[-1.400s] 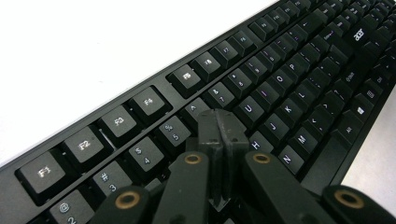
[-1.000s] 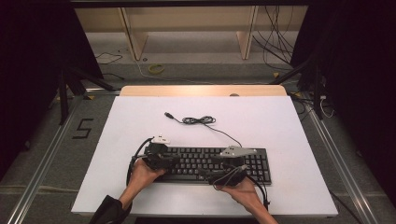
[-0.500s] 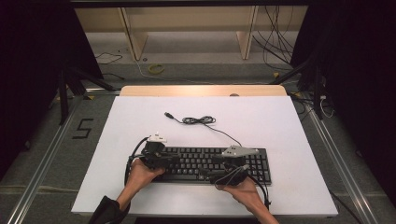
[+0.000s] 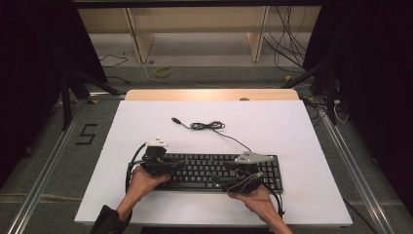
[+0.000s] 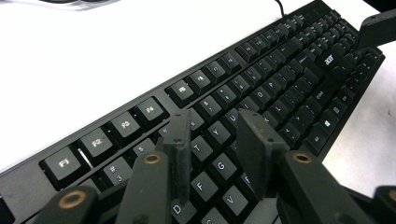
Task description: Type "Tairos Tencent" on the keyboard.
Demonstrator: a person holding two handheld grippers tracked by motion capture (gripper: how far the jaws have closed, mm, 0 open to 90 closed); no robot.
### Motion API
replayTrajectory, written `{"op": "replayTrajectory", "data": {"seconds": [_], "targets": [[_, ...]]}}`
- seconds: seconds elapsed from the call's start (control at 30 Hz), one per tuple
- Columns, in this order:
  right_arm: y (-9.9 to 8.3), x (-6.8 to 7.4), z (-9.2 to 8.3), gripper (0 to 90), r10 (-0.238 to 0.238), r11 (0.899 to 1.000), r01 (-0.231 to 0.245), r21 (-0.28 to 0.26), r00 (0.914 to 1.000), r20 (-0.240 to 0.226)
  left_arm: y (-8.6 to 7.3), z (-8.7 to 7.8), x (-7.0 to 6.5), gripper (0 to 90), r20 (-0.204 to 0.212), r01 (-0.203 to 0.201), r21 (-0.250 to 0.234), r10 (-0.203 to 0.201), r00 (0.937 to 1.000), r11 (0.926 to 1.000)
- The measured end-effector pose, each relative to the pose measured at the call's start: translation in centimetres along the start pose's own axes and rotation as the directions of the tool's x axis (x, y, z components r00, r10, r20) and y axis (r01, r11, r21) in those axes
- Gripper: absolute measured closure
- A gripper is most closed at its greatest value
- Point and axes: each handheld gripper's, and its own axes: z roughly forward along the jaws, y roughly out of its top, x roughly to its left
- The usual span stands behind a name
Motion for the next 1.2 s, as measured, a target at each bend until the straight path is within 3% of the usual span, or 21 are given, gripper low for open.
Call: {"op": "replayTrajectory", "data": {"seconds": [0.2, 0.5, 0.73, 1.2], "targets": [[-0.1, -0.2, -0.2, 30.6, 0.002, 1.0, -0.002, -0.003, 1.0, 0.002, -0.1, -0.4, 0.1, 59.4, 0.004, 0.005, -0.014, -0.005, 1.0, 0.9999], [-0.3, -0.4, -0.6, 30.7, 0.001, 1.0, -0.001, -0.008, 1.0, 0.009, -0.2, -0.7, 0.0, 43.9, 0.017, 0.01, -0.032, -0.01, 0.9998, 0.9994], [-0.5, -0.7, -1.1, 30.7, 0.0, 1.0, 0.0, -0.018, 0.9999, 0.015, -0.4, -1.3, -0.3, 35.8, 0.047, 0.005, -0.083, -0.001, 0.9989, 0.9966], [-1.2, -1.1, -2.5, 31.0, -0.011, 0.999, 0.012, -0.047, 0.9996, 0.026, -1.6, -3.1, -1.0, 29.3, 0.089, -0.014, -0.167, 0.029, 0.9956, 0.9858]]}}
